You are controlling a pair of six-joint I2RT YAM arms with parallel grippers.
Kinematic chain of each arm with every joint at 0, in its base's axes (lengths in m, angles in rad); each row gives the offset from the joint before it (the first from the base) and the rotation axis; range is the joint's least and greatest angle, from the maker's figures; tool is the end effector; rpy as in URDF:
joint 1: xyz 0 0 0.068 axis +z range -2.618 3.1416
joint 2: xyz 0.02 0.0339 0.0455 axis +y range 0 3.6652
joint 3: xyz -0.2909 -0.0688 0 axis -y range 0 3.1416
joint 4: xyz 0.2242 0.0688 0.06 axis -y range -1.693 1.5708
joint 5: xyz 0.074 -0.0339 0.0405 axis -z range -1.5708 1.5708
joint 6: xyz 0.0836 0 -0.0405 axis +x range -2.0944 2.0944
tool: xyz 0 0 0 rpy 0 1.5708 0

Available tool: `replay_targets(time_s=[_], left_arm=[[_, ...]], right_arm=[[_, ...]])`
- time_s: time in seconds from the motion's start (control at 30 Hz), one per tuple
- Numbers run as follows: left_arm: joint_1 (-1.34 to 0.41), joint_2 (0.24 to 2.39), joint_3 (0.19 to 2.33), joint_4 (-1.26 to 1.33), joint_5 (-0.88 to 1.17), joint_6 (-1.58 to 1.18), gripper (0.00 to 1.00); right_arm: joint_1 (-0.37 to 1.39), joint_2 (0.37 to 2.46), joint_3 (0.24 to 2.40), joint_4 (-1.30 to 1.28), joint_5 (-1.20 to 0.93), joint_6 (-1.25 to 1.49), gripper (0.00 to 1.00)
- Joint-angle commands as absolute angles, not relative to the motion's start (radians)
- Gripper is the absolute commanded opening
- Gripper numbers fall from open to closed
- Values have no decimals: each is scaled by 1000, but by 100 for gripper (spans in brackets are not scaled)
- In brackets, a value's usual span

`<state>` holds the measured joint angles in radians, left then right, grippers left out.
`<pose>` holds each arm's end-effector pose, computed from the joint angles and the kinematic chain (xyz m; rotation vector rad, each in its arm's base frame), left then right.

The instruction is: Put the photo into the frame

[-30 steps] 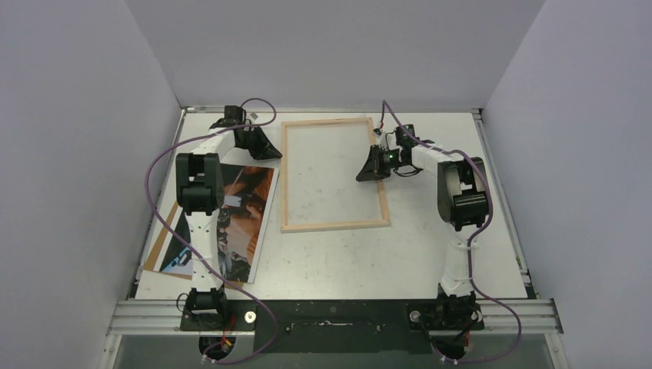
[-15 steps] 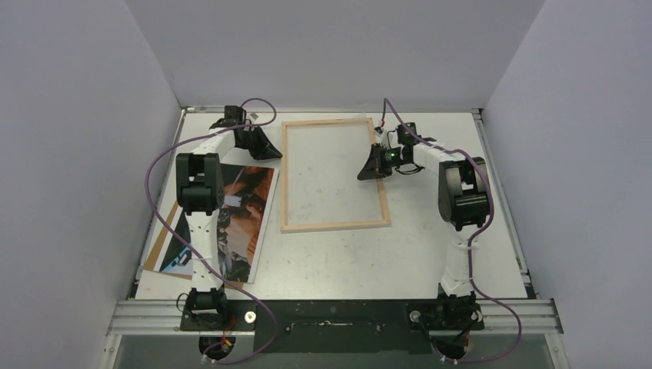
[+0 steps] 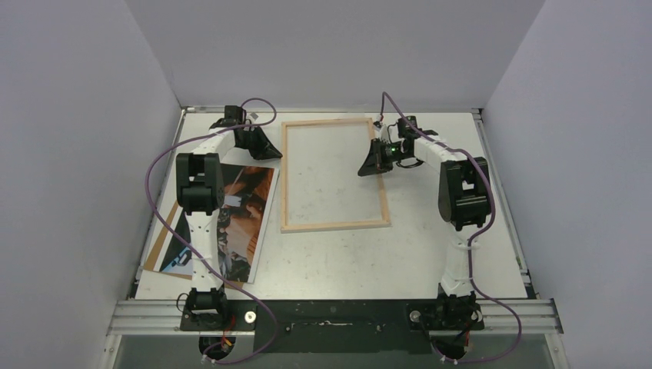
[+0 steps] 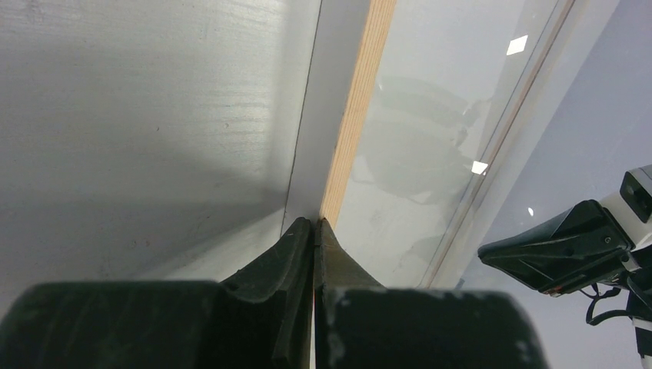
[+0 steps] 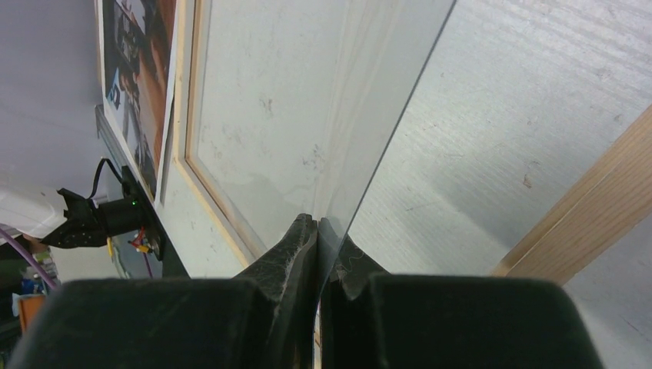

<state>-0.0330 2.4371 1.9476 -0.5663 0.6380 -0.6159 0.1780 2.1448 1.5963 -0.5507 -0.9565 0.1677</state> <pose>0.5353 -0.0675 0.1266 -0.5436 2.6184 -1.0577 0.4368 0.1480 0.1832 -0.3258 2.5103 1.3865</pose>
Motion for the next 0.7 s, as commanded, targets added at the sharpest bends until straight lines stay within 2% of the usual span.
replay_targets(time_s=[0.0, 0.67], left_arm=[[-35, 2497, 1955, -597, 546, -577, 0], [-35, 2499, 1953, -598, 554, -575, 0]], right_arm=[[201, 2146, 1627, -606, -1010, 124, 0], [213, 2166, 1594, -513, -1013, 233, 1]])
